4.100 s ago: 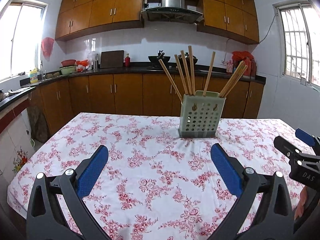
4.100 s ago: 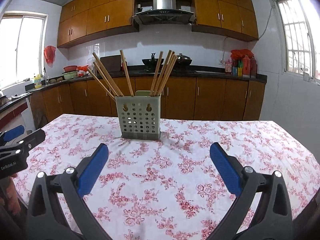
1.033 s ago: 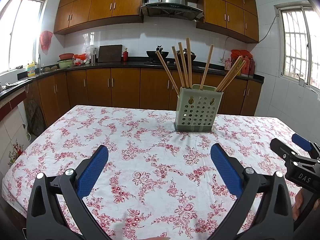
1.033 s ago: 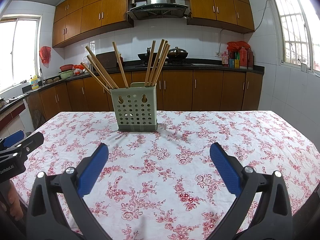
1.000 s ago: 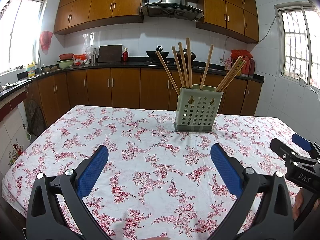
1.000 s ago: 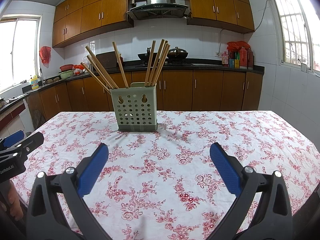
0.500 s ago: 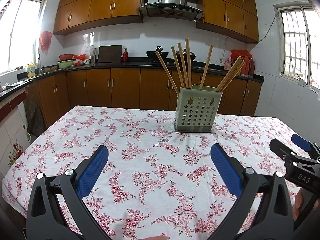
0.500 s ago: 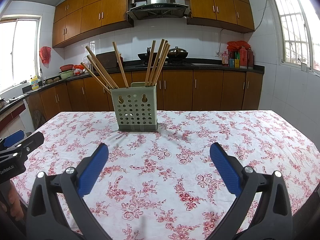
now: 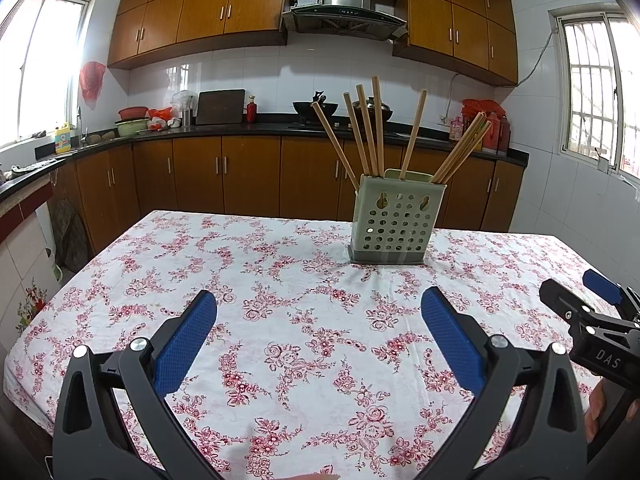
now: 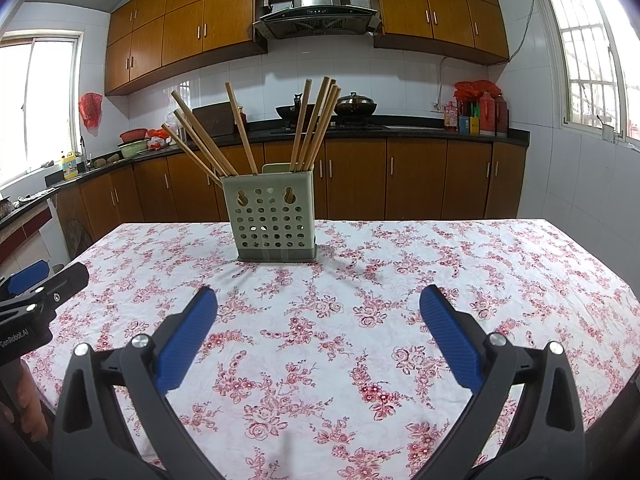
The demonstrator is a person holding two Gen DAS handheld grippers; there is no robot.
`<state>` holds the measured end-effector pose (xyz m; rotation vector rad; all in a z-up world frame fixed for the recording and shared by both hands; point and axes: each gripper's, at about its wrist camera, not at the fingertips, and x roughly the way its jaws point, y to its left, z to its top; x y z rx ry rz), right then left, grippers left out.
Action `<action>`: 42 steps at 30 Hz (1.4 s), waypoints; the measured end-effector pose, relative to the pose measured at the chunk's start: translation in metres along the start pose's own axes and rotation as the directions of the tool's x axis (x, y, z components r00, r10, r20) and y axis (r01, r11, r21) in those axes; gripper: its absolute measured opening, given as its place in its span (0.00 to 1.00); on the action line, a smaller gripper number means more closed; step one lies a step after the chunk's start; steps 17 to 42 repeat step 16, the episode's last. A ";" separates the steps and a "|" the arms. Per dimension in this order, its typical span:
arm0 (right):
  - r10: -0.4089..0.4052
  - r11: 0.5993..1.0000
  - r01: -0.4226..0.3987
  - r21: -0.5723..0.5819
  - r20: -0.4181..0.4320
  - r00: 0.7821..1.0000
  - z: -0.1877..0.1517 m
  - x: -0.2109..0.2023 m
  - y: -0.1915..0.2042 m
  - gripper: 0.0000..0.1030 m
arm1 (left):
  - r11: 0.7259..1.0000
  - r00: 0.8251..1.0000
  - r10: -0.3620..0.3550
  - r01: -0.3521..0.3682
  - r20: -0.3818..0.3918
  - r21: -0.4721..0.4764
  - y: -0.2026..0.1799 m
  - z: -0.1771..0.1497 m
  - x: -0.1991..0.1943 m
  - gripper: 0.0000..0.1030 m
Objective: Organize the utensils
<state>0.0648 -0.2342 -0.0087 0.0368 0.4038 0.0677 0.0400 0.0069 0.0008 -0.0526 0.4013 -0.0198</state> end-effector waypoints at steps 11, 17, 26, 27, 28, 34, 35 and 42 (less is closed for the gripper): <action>0.000 1.000 0.000 0.001 -0.002 1.000 0.000 0.000 0.000 0.96 | 1.000 1.000 0.007 -0.007 0.003 0.002 -0.001 -0.001 0.000 0.98; 0.003 1.000 -0.003 0.005 -0.003 1.000 -0.002 0.000 0.000 0.96 | 1.000 1.000 0.006 -0.006 -0.002 -0.003 0.001 0.000 0.000 0.98; 0.003 1.000 -0.003 0.005 -0.003 1.000 -0.002 0.000 0.000 0.96 | 1.000 1.000 0.006 -0.006 -0.002 -0.003 0.001 0.000 0.000 0.98; 0.003 1.000 -0.003 0.005 -0.003 1.000 -0.002 0.000 0.000 0.96 | 1.000 1.000 0.006 -0.006 -0.002 -0.003 0.001 0.000 0.000 0.98; 0.003 1.000 -0.003 0.005 -0.003 1.000 -0.002 0.000 0.000 0.96 | 1.000 1.000 0.006 -0.006 -0.002 -0.003 0.001 0.000 0.000 0.98; 0.003 1.000 -0.003 0.005 -0.003 1.000 -0.002 0.000 0.000 0.96 | 1.000 1.000 0.006 -0.006 -0.002 -0.003 0.001 0.000 0.000 0.98; 0.003 1.000 -0.003 0.005 -0.003 1.000 -0.002 0.000 0.000 0.96 | 1.000 1.000 0.006 -0.006 -0.002 -0.003 0.001 0.000 0.000 0.98; 0.003 1.000 -0.003 0.005 -0.003 1.000 -0.002 0.000 0.000 0.96 | 1.000 1.000 0.006 -0.006 -0.002 -0.003 0.001 0.000 0.000 0.98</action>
